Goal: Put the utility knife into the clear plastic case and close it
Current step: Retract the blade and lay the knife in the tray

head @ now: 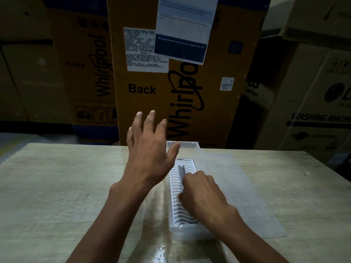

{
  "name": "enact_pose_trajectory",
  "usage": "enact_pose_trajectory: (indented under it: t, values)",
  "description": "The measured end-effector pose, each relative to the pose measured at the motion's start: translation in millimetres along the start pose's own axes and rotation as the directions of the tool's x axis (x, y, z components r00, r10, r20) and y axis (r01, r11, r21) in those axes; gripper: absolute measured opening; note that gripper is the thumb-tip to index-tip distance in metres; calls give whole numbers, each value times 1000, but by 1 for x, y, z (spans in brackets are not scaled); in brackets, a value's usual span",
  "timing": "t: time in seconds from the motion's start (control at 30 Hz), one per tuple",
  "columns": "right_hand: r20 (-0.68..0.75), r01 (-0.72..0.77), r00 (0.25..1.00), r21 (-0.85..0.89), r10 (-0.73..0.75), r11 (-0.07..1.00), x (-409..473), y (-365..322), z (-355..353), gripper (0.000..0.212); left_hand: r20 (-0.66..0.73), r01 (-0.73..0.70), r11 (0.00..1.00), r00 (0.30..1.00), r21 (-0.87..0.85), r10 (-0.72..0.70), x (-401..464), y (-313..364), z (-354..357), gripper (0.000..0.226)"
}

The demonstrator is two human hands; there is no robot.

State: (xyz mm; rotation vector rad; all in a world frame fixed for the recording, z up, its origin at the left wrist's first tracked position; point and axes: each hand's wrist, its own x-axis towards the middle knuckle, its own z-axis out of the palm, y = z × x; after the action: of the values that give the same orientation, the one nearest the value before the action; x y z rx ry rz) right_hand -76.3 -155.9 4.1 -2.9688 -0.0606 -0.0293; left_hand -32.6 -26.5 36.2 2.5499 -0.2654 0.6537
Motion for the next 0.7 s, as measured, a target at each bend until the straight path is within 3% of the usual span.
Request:
enact_pose_trajectory:
  t: [0.23, 0.4, 0.5, 0.6, 0.7]
  values:
    - [-23, 20, 1000, 77, -18, 997, -2, -1, -13, 37, 24, 3, 1000, 1000, -25, -3, 0, 0, 0, 67]
    - [-241, -33, 967, 204, 83, 978, 8, 29, -56, 30, 56, 20, 997, 998, -76, -16, 1, -5, 0, 67]
    - [-298, -101, 939, 240, 172, 966, 21, 63, -55, 24, 27, 12, 987, 1000, -161, -7, 0, -3, -1, 63]
    - [-203, -224, 945, 174, 258, 959, 35, 91, -35, 33, -22, -5, 976, 1000, -218, 0, 0, 0, -2, 57]
    - [-7, -297, 954, 83, 298, 951, 39, 106, -16, 58, -39, -13, 977, 999, -213, 5, 0, -1, -1, 52]
